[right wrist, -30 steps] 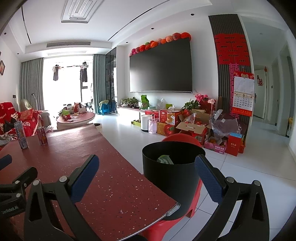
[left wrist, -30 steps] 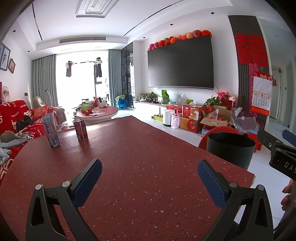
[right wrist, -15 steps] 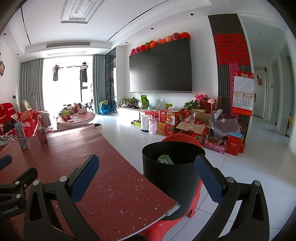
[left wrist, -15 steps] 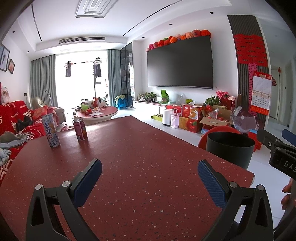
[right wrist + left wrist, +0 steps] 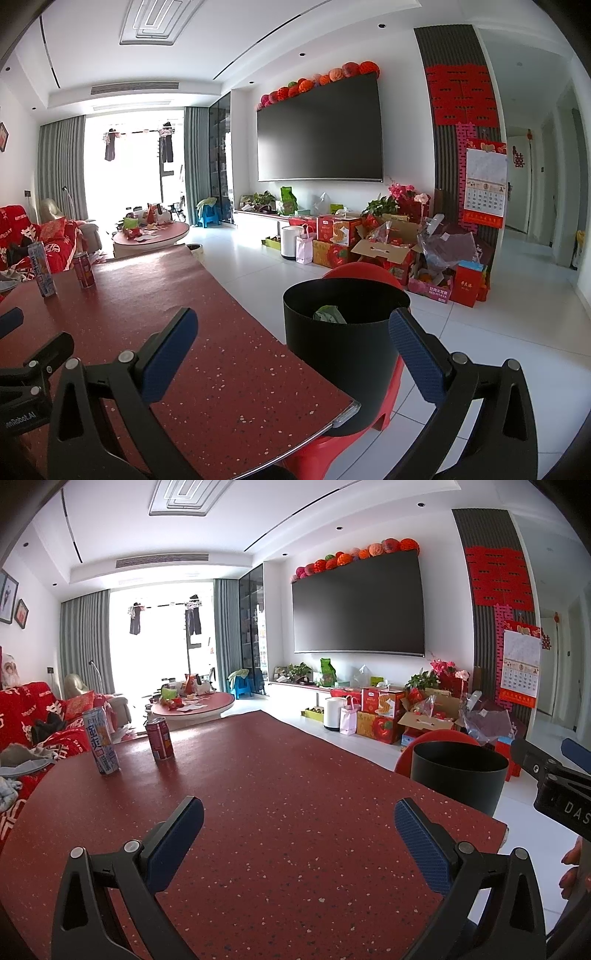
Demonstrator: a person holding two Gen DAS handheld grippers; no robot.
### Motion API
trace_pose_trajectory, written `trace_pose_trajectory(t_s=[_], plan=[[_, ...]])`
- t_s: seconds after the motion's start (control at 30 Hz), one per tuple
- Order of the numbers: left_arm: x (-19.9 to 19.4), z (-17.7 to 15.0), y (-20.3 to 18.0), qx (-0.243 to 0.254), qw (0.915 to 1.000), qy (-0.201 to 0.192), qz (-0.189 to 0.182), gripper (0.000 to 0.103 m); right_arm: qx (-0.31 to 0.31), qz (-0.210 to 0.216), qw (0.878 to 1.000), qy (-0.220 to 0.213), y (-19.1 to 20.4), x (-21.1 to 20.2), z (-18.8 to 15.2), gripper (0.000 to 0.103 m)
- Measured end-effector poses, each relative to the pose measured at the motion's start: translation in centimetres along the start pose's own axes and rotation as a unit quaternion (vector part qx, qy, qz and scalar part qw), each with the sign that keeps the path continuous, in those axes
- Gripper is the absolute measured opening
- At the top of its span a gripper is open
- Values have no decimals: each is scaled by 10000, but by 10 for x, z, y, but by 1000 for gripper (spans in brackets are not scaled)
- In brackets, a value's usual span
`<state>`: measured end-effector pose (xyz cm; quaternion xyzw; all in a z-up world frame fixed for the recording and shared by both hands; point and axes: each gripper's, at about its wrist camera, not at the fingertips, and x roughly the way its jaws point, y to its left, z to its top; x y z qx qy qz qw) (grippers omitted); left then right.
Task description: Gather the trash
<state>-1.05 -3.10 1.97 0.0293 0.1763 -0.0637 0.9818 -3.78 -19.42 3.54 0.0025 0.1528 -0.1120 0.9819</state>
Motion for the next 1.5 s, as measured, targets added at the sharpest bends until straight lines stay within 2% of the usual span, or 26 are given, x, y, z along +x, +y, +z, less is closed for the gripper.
trace_pose_trajectory(t_s=[1.5], plan=[[5,0,-1,-17,10000,52,-41,103,-4,4,10000,24,-1,2,0,103]])
